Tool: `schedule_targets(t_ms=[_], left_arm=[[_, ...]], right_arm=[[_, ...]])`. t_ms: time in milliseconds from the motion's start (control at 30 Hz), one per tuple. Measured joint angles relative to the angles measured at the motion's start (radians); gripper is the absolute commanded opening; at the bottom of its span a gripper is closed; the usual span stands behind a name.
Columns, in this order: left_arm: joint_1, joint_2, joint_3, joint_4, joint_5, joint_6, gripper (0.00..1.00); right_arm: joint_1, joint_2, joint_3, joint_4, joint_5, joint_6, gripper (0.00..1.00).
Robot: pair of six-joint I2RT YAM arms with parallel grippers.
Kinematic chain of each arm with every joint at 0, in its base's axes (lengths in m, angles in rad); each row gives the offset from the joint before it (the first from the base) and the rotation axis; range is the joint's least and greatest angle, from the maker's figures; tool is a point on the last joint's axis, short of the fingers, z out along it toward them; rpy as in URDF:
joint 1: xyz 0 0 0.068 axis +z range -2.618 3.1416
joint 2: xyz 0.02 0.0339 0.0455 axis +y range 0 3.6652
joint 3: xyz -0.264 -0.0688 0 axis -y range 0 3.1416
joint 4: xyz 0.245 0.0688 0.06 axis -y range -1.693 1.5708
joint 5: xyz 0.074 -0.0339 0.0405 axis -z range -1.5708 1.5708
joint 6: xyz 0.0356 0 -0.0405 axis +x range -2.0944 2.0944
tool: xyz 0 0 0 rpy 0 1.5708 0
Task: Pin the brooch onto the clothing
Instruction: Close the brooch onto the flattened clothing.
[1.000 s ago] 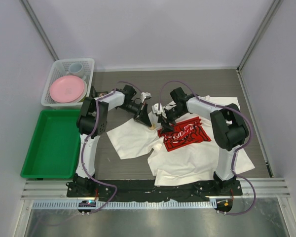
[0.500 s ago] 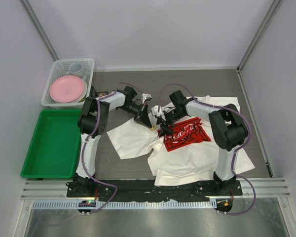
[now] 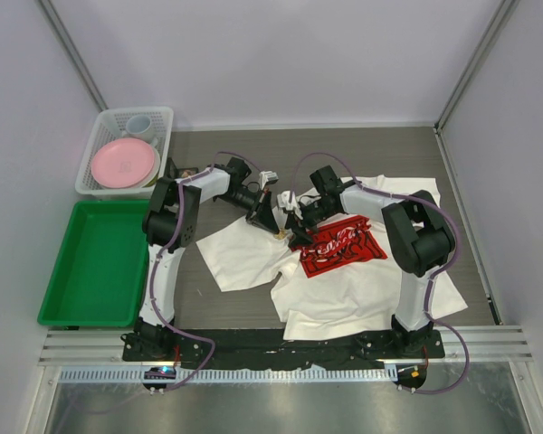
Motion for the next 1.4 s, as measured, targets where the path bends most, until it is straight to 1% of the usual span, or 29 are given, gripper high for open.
schedule_targets(t_ms=[67,300,767,900,1267,1400], left_arm=[[0.000,0.000,0.000,0.001,0.002,0.000,0.00],[-0.003,0.000,0.000,0.006,0.003,0.000,0.00],[-0.004,0.000,0.000,0.006,0.004,0.001,0.00],[-0.005,0.000,0.000,0.006,0.004,0.001,0.00],[-0.005,0.000,0.000,0.005,0.009,0.001,0.00],[-0.005,0.000,0.000,0.005,0.014,0.001,0.00]], right_arm=[[0.000,0.000,0.000,0.002,-0.001,0.011,0.61],[0.000,0.000,0.000,0.006,-0.016,0.048,0.60],[0.000,0.000,0.005,0.005,-0.024,0.067,0.58],[0.000,0.000,0.015,0.006,-0.029,0.078,0.55],[-0.001,0.000,0.028,0.006,-0.029,0.126,0.56],[-0.002,0.000,0.028,0.006,-0.029,0.129,0.60]])
